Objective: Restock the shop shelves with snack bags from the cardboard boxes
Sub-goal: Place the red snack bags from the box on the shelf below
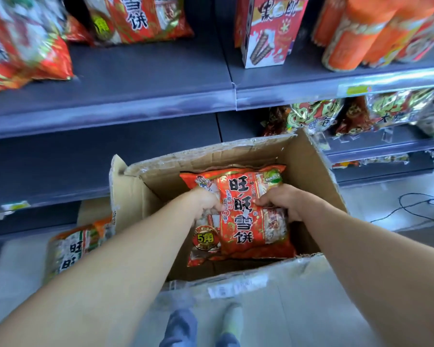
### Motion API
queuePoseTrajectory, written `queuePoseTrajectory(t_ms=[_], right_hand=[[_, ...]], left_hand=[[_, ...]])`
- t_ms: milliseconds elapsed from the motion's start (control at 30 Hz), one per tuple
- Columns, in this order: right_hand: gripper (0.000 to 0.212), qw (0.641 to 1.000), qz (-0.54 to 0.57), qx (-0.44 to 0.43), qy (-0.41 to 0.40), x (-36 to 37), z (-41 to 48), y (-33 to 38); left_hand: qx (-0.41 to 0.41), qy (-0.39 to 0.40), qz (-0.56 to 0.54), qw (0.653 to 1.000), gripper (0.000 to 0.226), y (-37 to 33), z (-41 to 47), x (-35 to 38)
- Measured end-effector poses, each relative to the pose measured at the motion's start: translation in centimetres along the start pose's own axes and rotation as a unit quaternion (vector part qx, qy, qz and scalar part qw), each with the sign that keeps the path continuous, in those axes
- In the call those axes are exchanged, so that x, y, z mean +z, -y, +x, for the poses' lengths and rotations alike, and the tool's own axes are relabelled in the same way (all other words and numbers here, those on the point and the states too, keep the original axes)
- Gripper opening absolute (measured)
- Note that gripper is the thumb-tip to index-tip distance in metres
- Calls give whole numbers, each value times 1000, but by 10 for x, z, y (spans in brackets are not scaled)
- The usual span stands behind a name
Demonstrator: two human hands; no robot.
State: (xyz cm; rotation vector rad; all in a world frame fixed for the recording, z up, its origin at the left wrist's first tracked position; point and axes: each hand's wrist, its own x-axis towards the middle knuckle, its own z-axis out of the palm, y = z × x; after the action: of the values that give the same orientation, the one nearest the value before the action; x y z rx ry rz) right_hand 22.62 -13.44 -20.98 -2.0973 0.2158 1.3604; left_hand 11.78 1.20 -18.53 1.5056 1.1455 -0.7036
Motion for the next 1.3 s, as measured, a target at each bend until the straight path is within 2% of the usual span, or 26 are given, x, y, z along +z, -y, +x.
queuePoseTrajectory(t_ms=[67, 167, 267, 367, 433, 467, 567, 733, 933, 1000, 1200, 1300], right_hand=[[17, 1000, 10, -10, 8, -2, -30, 7], [11, 999, -4, -46, -5, -9, -66, 18], [25, 992, -18, -111, -50, -18, -94, 36], [16, 978, 6, -188, -92, -29, -122, 59], [17, 966, 48, -233, -98, -33, -141, 78], [19, 960, 62, -254, -96, -33, -150, 88], [42, 942, 100, -308, -92, -27, -174, 123], [50, 914, 116, -376, -100, -12, -188, 181], [34, 897, 69, -411, -148, 3, -166, 242], [33, 895, 63, -413, -155, 11, -152, 261], [55, 898, 85, -403, -156, 35, -117, 307], [59, 903, 97, -388, -156, 46, -105, 324]], left_hand=[[19, -15, 0, 1000, 50, -4, -24, -6], [31, -26, -7, 999, 59, -9, -57, -16], [48, -44, -23, 998, 59, -19, -89, -28], [98, -78, -54, 991, 48, -36, -115, -44], [142, -100, -94, 980, 34, -52, -130, -60], [158, -116, -107, 975, 34, -58, -137, -70], [195, -176, -142, 954, 51, -72, -157, -101], [257, -252, -220, 907, 69, -91, -174, -152], [284, -273, -259, 882, 83, -103, -157, -204], [289, -275, -269, 877, 77, -106, -146, -221], [289, -259, -275, 880, 59, -114, -118, -261], [258, -253, -270, 892, 53, -118, -105, -280]])
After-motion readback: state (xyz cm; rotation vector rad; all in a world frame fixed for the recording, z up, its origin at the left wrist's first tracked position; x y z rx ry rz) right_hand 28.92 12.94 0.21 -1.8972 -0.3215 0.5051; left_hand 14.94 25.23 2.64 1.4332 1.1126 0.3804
